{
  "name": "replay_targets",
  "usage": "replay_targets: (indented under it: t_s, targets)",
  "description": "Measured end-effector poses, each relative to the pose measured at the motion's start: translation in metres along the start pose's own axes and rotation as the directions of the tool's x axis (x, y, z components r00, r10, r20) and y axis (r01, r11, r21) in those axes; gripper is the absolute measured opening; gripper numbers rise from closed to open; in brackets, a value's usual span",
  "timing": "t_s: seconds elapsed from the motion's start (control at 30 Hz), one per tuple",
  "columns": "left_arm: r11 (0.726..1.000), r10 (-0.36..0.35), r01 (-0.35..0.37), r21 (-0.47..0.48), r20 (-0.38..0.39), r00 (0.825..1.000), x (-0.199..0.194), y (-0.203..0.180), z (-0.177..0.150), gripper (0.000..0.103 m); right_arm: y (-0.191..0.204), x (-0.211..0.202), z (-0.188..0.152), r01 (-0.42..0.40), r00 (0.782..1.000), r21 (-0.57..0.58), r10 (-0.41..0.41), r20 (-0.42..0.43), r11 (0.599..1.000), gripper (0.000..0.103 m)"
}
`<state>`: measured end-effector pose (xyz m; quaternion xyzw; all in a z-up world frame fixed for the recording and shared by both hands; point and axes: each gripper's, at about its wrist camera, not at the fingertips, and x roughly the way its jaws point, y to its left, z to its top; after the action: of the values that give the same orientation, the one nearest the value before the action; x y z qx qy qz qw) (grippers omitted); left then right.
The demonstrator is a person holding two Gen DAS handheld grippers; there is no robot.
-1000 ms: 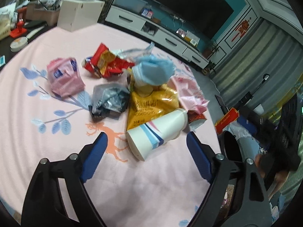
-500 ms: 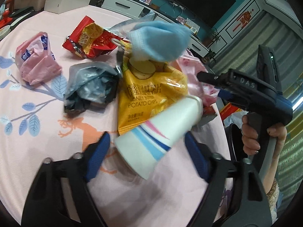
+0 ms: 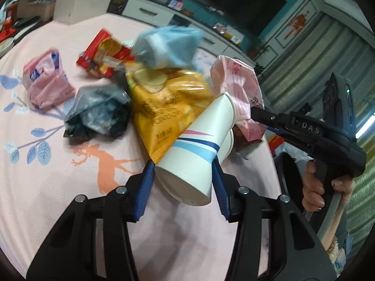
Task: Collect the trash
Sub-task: 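Grasp the striped paper cup with the left tool while the right tool grasps the pink wrapper, then carry cup and pink wrapper to the black bin and open both tools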
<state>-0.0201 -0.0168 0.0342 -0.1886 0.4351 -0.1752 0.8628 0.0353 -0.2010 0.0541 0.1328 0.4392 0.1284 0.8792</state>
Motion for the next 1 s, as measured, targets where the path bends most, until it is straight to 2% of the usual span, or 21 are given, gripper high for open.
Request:
replay_targets:
  t_s: [0.13,0.3,0.4,0.47,0.6,0.63,0.73,0.83,1.0]
  targets:
    - [0.999,-0.031,0.029,0.042,0.045,0.999,-0.021,-0.022,0.0,0.049,-0.008,-0.047,-0.011,-0.011,0.995,0.037,0.008,0.099,0.999,0.024]
    - [0.993,-0.084,0.079,0.084,0.062,0.995,-0.037,-0.048,0.0,0.05,-0.031,-0.11,-0.034,0.093,0.964,0.115,-0.119,0.239,0.989,0.024]
    - [0.985,-0.116,0.109,0.136,0.045,0.992,-0.029,-0.08,0.0,0.05,-0.054,-0.141,-0.051,0.174,0.933,0.203,-0.228,0.279,0.964,0.024]
    - [0.976,-0.132,0.127,0.177,0.018,0.991,-0.02,-0.103,-0.003,0.05,-0.071,-0.159,-0.061,0.237,0.905,0.262,-0.311,0.292,0.935,0.024]
    - [0.956,-0.158,0.166,0.244,-0.051,0.986,0.01,-0.151,-0.01,0.05,-0.112,-0.185,-0.076,0.318,0.853,0.384,-0.438,0.282,0.867,0.025]
    - [0.952,-0.164,0.175,0.252,-0.067,0.984,0.018,-0.161,-0.013,0.05,-0.121,-0.189,-0.08,0.326,0.846,0.412,-0.457,0.275,0.851,0.025]
    - [0.935,-0.179,0.21,0.287,-0.13,0.975,0.048,-0.198,-0.022,0.05,-0.158,-0.194,-0.093,0.302,0.846,0.515,-0.474,0.243,0.802,0.025]
    - [0.927,-0.164,0.213,0.31,-0.178,0.97,0.073,-0.224,-0.032,0.05,-0.188,-0.192,-0.104,0.312,0.843,0.585,-0.503,0.193,0.749,0.025]
    - [0.915,-0.124,0.208,0.346,-0.251,0.96,0.117,-0.257,-0.047,0.05,-0.229,-0.174,-0.122,0.309,0.867,0.667,-0.489,0.096,0.678,0.025]
